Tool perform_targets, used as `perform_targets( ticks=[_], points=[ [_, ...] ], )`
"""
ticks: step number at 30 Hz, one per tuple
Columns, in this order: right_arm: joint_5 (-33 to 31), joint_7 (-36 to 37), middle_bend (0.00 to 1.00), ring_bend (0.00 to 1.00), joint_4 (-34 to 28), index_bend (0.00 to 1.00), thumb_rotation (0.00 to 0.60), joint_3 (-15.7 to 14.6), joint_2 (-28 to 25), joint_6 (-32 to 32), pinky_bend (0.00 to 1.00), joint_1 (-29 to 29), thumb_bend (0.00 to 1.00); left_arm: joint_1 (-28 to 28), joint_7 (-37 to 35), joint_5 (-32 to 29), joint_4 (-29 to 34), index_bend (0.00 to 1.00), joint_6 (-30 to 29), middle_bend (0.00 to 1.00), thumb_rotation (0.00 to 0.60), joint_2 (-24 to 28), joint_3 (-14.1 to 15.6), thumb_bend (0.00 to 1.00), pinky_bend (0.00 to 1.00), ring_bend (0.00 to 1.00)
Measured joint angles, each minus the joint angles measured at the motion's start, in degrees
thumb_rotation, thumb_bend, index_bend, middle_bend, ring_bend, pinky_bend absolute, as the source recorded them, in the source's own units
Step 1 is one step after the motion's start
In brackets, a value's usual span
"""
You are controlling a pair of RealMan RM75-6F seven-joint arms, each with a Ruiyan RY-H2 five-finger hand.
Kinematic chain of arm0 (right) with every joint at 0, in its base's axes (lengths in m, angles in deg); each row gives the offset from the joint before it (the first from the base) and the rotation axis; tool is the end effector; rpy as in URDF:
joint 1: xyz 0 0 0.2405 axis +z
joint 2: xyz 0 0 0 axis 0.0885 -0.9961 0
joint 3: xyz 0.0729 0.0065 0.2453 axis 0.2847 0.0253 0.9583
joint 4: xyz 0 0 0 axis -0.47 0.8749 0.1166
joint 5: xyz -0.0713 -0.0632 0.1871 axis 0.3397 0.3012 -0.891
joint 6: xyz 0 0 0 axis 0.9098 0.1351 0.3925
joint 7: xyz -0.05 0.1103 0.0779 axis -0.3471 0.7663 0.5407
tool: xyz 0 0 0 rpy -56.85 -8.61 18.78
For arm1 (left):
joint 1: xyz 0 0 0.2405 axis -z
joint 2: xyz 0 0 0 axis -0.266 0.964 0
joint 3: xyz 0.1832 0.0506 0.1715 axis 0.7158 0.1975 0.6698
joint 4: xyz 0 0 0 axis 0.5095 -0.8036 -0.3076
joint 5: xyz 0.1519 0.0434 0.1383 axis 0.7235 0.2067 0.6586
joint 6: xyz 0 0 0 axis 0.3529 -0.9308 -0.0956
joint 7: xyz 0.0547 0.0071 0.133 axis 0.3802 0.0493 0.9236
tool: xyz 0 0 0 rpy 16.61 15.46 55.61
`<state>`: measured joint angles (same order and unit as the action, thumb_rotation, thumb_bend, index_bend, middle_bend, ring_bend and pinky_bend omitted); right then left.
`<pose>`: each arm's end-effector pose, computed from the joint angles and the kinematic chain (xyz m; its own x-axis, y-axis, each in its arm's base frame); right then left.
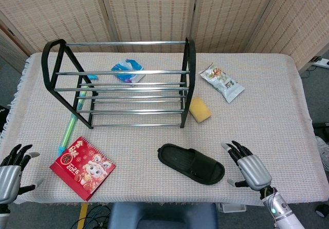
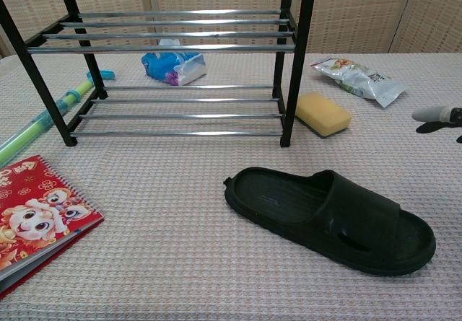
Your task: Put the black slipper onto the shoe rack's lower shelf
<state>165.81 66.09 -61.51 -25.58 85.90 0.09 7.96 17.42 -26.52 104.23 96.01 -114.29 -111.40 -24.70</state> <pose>-0.2380 -0.1853 0.0665 0.3193 -0.3266 0.8896 -0.9327 -0.2742 0.2341 -0.3087 0.1555 0.1568 0.4449 0.0258 0.8952 0.8953 0.0104 -0.4453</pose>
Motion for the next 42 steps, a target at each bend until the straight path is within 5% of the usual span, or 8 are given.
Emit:
perform_targets(
  ticks=[12, 27, 33, 42],
  points=[
    [-8.38, -1.1, 0.09, 0.05, -0.81, 0.0, 0.6, 2.92, 7.13, 11.48, 0.15, 7.67, 0.0, -0.1, -0.33, 0.06, -0.01, 0.32, 0.77, 0.18, 0.6, 0.6, 0.48, 0.15, 0.26, 0.09],
    [-15.46, -4.96, 0.1, 0.05, 2.15, 0.0, 0.6, 5.38, 12.57, 16.87, 0.15, 13.8, 0.01, -0.13, -0.96, 0.65, 0.02, 0.33, 1.37, 0.18, 0.6, 1.19, 1.0, 0.15, 0.26, 0.09],
    [-16.28, -7.68, 0.15, 0.06, 2.38, 0.0, 0.6, 5.09, 13.35, 18.35, 0.16, 15.79, 0.18, 0.14, -2.4, 1.22, -0.02, 0.33, 1.99, 0.18, 0.6, 1.74, 1.34, 0.15, 0.26, 0.09],
    [-12.01, -10.65, 0.28, 0.22, 3.97, 0.15, 0.6, 4.17, 12.87, 19.92, 0.35, 19.46, 0.42, 0.06, -3.02, 1.13, -0.37, 0.33, 2.39, 0.18, 0.6, 1.99, 1.7, 0.15, 0.26, 0.09]
  ],
)
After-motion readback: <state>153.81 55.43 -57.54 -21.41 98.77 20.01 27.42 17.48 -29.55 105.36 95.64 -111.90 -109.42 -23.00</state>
